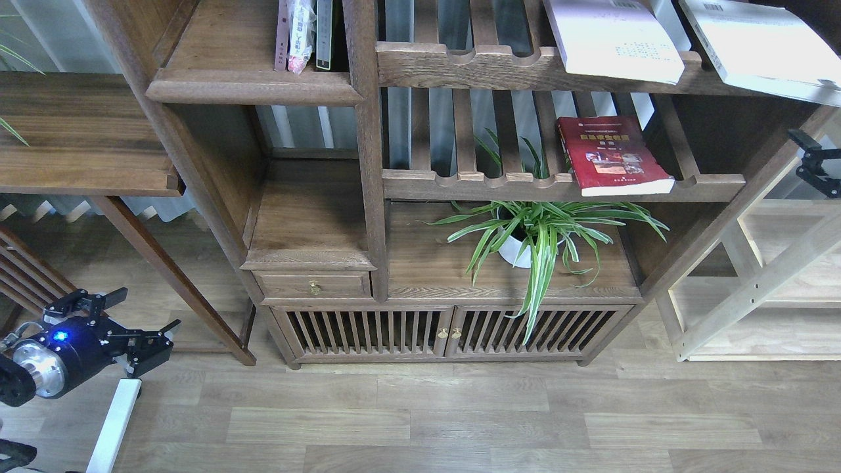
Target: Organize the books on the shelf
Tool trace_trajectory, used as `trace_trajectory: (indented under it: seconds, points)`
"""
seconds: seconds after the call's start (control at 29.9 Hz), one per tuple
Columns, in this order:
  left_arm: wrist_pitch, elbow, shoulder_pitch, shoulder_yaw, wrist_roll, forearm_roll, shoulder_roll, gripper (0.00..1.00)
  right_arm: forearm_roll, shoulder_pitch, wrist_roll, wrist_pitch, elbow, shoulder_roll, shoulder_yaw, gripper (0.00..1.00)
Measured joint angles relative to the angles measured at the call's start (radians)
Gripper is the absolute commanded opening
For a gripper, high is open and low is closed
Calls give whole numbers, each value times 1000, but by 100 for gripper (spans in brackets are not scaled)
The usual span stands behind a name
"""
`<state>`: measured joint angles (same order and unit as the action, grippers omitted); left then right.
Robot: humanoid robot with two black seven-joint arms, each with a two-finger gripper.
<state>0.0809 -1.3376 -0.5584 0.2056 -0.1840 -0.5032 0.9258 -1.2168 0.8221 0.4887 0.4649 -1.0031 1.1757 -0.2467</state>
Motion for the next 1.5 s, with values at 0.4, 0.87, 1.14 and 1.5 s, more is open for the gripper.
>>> trace_trajectory:
  seconds: [0.4, 0.87, 1.14, 1.5]
  points:
    - [0, 1, 0, 13, -1, 0, 5, 99, -23, 37, 0, -5, 49, -70, 6, 100]
    - [-1, 2, 0, 26, -1, 0, 5, 99, -50, 98, 0, -5, 169, -129, 32, 84]
    - [1, 5, 0, 26, 0, 0, 5, 99, -55, 138, 0, -3, 172, -134, 78, 69]
    - [3, 9, 4, 26, 1, 0, 5, 99, -85, 151, 0, -19, 171, -129, 97, 37]
